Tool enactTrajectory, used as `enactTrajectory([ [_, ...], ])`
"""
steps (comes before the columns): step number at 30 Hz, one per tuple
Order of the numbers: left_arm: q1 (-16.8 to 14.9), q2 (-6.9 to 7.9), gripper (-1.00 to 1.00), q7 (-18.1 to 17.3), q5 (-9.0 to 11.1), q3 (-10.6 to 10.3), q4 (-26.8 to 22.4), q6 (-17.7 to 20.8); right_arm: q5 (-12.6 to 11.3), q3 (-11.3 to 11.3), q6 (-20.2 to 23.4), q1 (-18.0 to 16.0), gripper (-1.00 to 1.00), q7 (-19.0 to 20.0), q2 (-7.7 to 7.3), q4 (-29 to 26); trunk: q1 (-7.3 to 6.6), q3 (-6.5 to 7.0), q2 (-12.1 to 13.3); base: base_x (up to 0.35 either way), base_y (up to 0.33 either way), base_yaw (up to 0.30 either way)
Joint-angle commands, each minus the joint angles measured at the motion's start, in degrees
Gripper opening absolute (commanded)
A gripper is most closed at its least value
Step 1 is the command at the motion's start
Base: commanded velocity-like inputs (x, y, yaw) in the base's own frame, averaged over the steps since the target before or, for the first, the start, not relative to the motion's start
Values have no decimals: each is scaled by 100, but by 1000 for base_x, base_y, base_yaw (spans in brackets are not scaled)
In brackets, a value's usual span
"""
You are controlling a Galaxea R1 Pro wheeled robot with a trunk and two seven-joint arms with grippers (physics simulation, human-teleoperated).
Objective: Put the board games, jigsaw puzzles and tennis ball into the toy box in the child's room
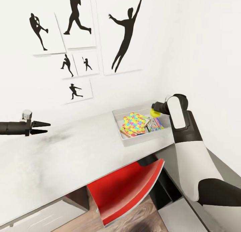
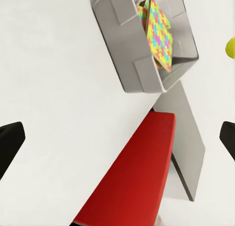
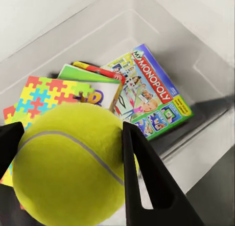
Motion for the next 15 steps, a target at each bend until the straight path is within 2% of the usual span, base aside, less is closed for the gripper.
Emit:
enactTrajectory([
  [1, -3, 1, 100, -44, -48, 6, -5, 59, -53, 5, 11, -7, -100, -67, 3, 3, 4, -5, -11, 39, 14, -246],
  [6, -3, 5, 100, -44, -43, 7, -5, 59, -20, 27, -6, -7, -100, -71, 3, -56, 4, 12, -11, 68, 32, -125],
  [15, -2, -2, 100, -44, -44, 13, -5, 59, -7, 39, 4, -7, -100, -70, 6, -61, 4, 14, -11, 54, 4, -12],
])
